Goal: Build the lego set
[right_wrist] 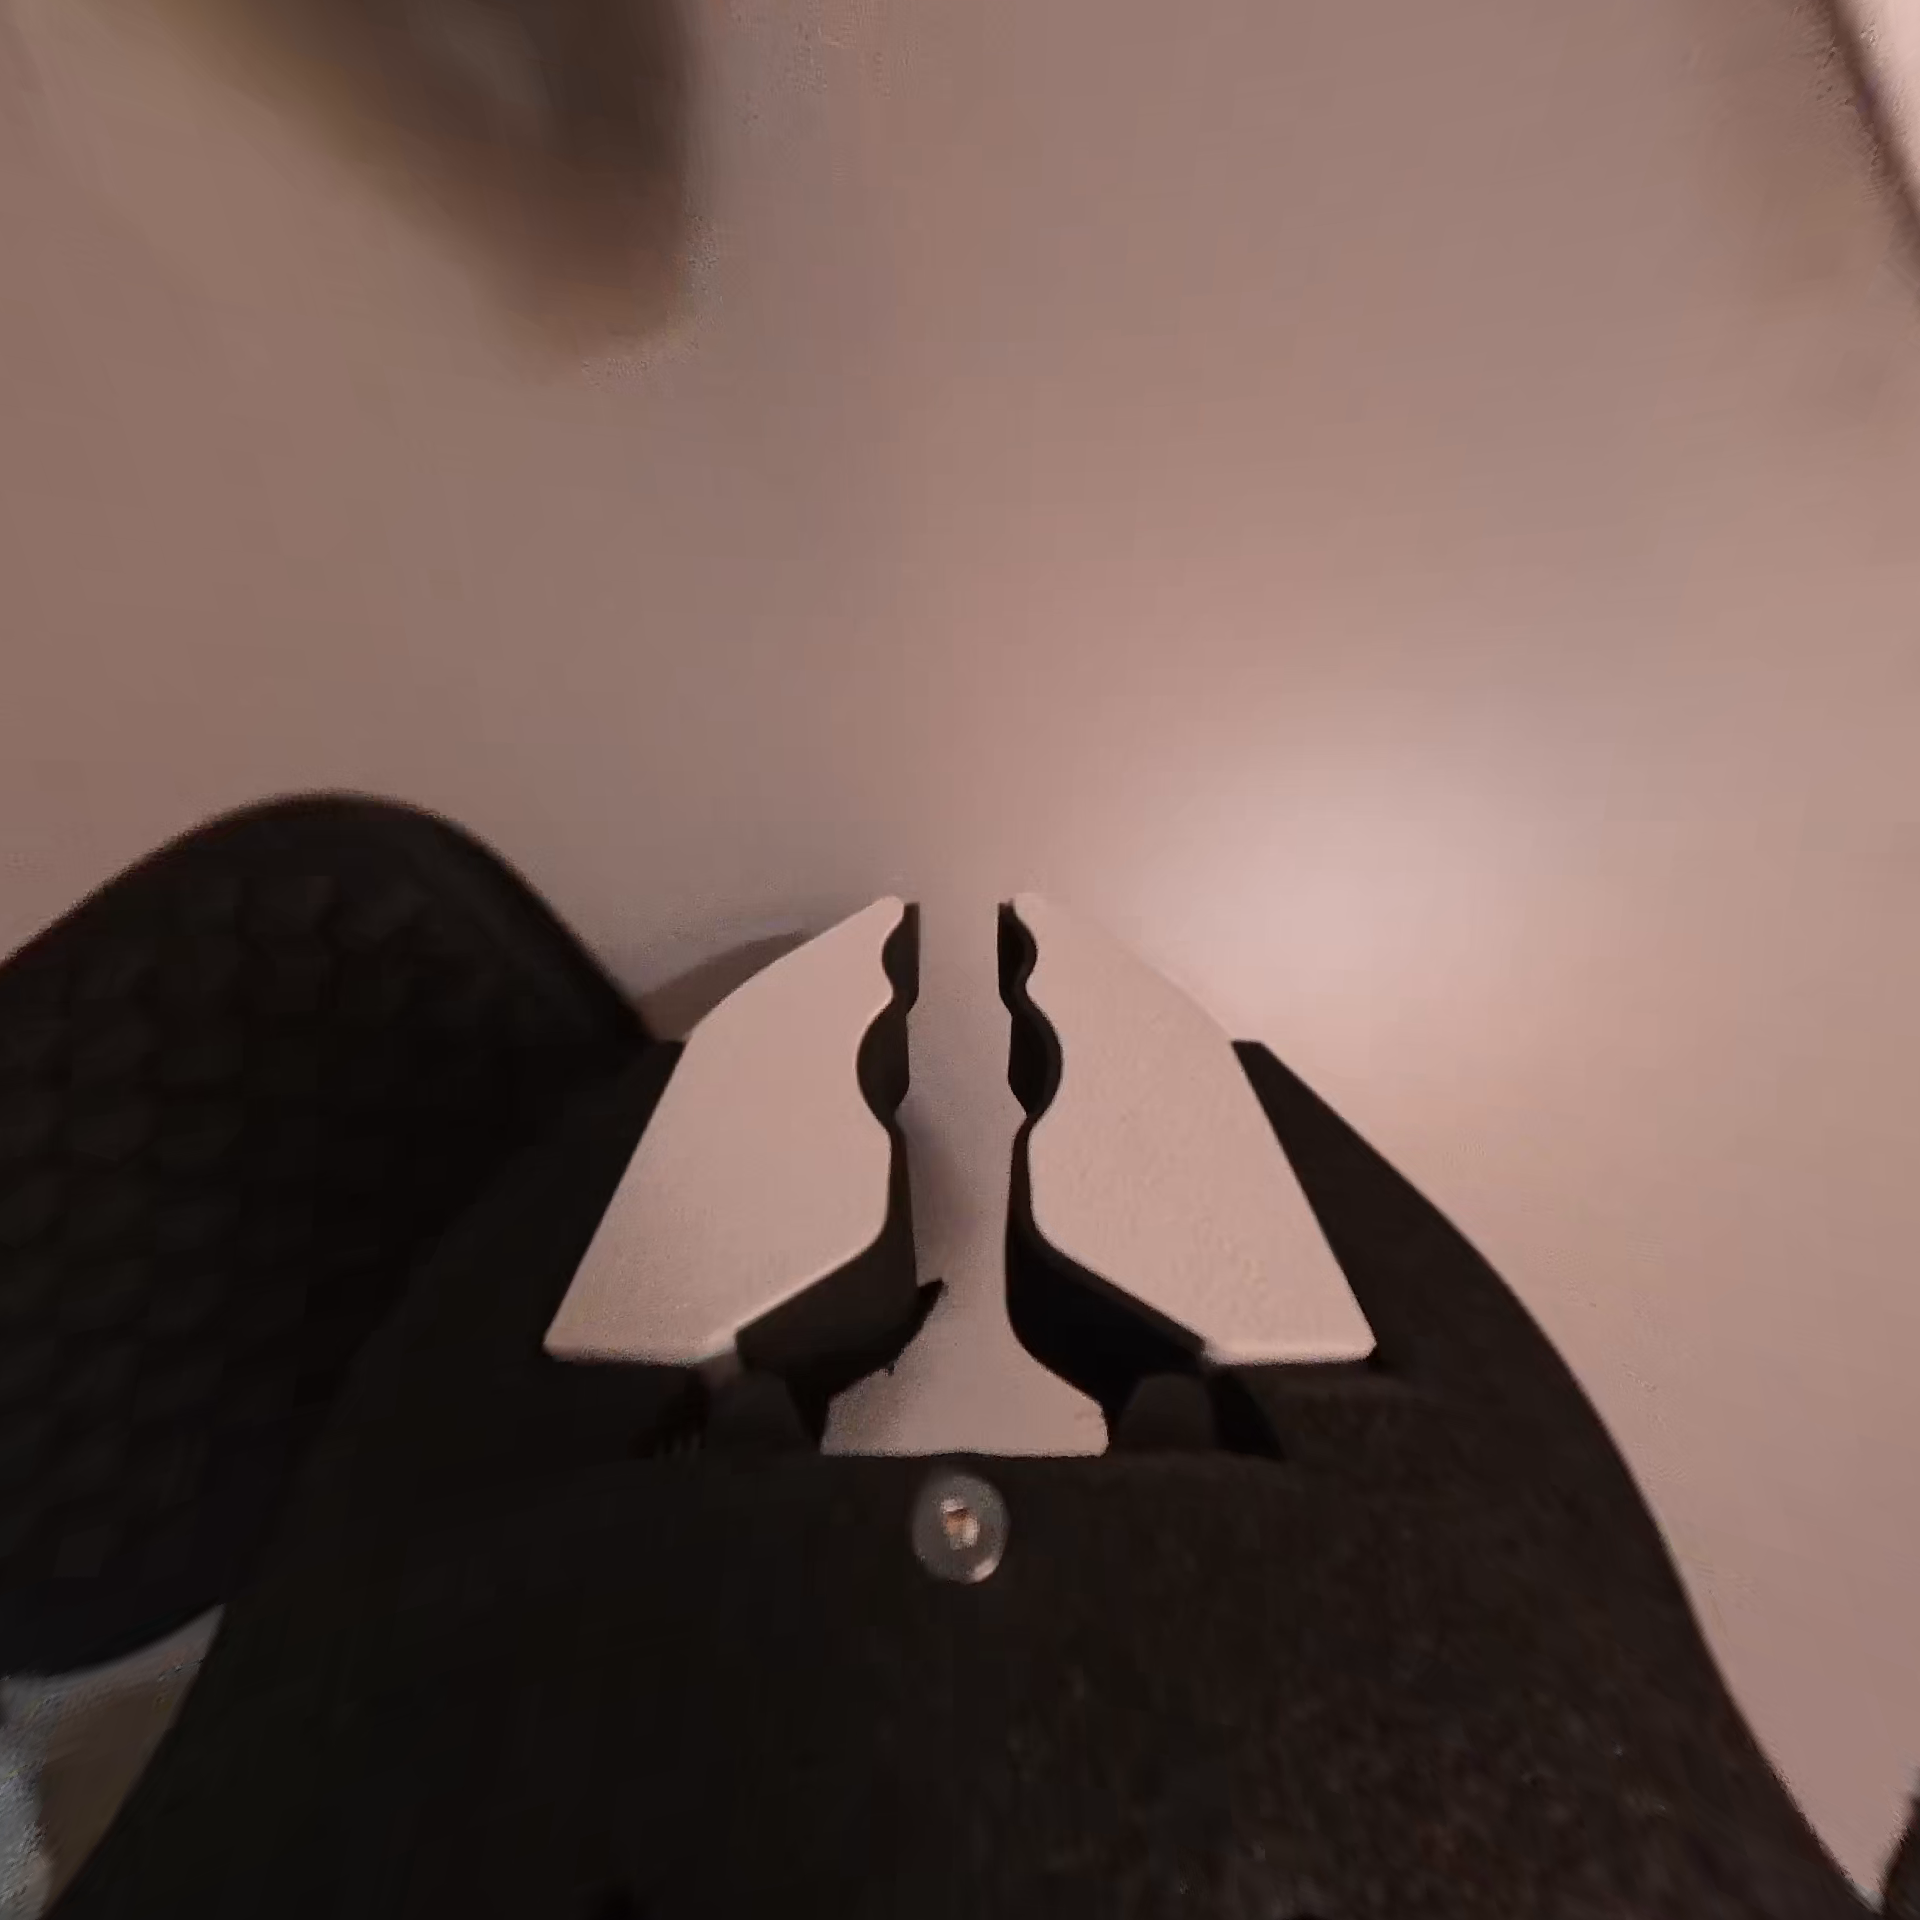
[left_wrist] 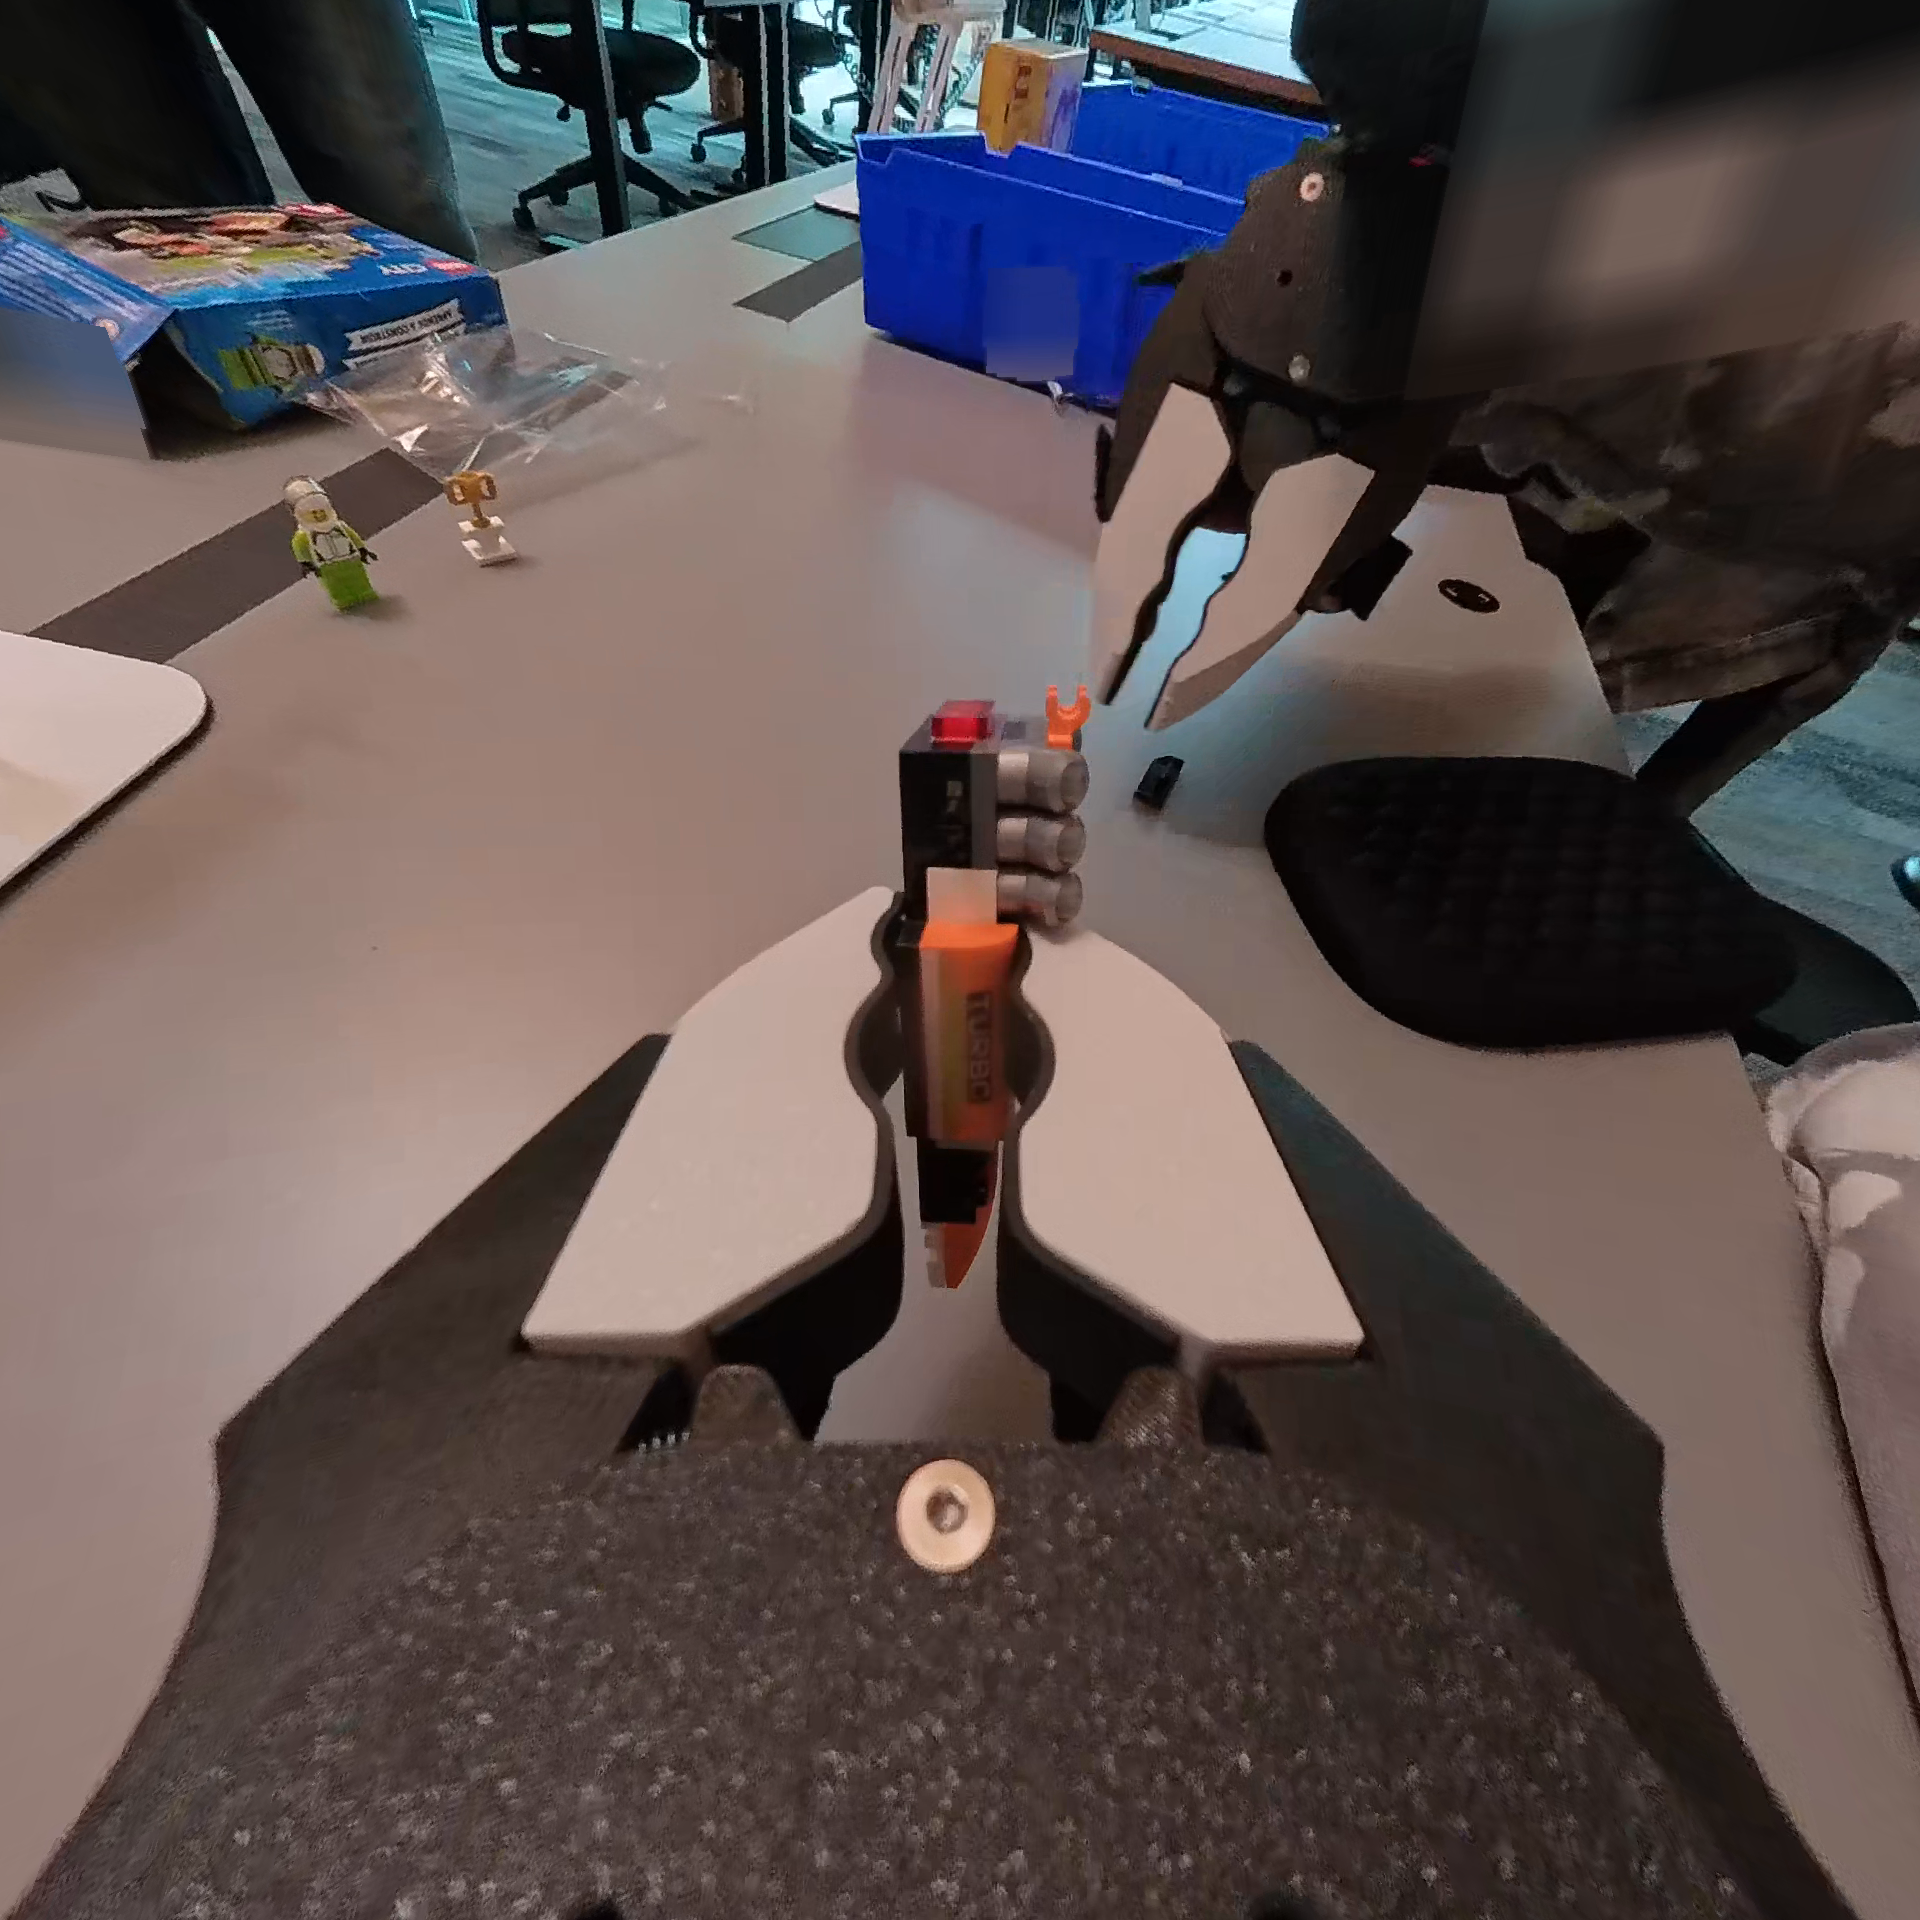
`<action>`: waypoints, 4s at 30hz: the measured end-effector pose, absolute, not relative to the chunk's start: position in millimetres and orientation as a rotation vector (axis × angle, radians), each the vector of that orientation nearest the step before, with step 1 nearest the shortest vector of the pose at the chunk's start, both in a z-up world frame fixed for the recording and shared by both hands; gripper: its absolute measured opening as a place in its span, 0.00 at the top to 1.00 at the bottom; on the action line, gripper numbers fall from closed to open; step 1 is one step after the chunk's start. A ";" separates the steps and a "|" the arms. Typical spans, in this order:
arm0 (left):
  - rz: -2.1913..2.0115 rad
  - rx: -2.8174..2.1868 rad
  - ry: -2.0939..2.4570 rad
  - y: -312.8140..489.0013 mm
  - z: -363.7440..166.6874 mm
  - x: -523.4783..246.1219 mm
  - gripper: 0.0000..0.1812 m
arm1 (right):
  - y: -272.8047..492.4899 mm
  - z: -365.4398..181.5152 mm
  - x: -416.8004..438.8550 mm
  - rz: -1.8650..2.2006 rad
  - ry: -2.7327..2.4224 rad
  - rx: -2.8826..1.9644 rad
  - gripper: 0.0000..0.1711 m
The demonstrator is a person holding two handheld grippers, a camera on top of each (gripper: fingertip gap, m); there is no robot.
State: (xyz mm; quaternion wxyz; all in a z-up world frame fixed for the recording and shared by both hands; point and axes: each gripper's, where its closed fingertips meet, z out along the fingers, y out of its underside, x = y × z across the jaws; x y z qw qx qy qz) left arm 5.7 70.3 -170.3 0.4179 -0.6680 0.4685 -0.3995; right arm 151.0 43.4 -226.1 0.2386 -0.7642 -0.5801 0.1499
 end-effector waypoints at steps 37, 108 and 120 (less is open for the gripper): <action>-0.991 -1.743 1.283 57.5 -196.7 16.0 0.92 | 33.4 -251.2 109.7 0.754 -1.364 -2.317 0.92; -0.890 -1.727 1.389 49.9 -204.0 17.2 0.92 | 0.0 -261.1 58.7 0.445 -1.554 -2.107 0.88; -0.873 -1.747 1.365 58.1 -204.9 11.4 0.92 | 11.9 -255.7 52.5 0.610 -1.660 -2.060 1.00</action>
